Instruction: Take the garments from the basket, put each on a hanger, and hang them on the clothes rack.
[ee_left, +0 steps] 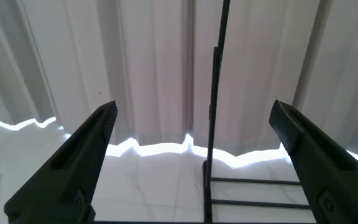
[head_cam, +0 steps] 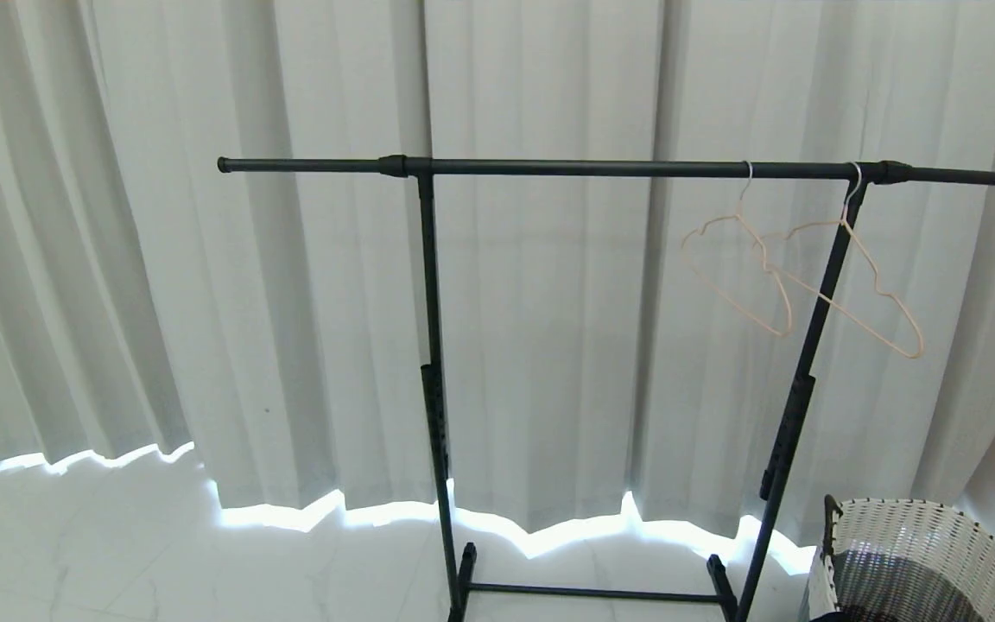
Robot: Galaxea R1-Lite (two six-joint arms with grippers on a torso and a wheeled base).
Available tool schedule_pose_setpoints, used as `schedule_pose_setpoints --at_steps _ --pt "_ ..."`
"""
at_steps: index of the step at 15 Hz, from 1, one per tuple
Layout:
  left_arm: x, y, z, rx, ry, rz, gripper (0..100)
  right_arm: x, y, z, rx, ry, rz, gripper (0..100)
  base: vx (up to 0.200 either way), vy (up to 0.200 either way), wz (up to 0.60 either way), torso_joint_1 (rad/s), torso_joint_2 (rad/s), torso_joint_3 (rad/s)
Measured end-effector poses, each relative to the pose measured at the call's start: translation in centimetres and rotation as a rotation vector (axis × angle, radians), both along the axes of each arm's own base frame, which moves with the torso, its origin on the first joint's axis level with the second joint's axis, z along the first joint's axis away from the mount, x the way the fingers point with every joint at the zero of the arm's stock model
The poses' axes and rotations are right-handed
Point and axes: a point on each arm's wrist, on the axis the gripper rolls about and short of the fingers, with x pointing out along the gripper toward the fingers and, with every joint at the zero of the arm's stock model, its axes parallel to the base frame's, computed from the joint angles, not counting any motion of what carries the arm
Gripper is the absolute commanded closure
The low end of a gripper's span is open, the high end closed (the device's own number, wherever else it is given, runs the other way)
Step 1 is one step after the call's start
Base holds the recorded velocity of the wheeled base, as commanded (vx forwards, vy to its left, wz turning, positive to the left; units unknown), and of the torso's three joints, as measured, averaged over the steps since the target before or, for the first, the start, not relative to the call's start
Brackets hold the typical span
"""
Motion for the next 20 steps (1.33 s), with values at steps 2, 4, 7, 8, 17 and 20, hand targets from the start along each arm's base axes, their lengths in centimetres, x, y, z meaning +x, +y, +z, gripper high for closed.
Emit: schedule_pose_setpoints --at_steps 2,4,7,8,17,20 --pt "0.0 0.0 0.0 0.0 0.0 0.0 0 0.0 0.0 0.0 0.0 0.0 0.0 0 0.0 0.0 0.0 -0.193 0.48 0.286" --pt "0.0 0.0 0.0 0.0 0.0 0.0 0 0.0 0.0 0.0 -0.002 0.0 0.0 0 0.0 0.0 0.0 -0.185 0.47 0.281" --pt "0.0 0.0 0.0 0.001 0.0 0.0 0 0.0 0.0 0.0 -0.003 0.0 0.001 0 0.0 0.0 0.0 -0.165 0.46 0.3" --pt "0.0 0.0 0.0 0.001 0.0 0.0 0 0.0 0.0 0.0 -0.004 0.0 0.001 0 0.0 0.0 0.0 -0.159 0.45 0.295" --pt "0.0 0.0 0.0 0.004 0.0 0.0 0 0.0 0.0 -0.02 -0.017 0.001 -0.001 0 0.0 -0.133 0.0 -0.028 0.09 0.062" --pt "0.0 0.0 0.0 0.003 0.0 0.0 0 0.0 -0.01 -0.02 -0.017 0.001 -0.001 0 0.0 -0.2 0.0 0.005 0.01 0.005"
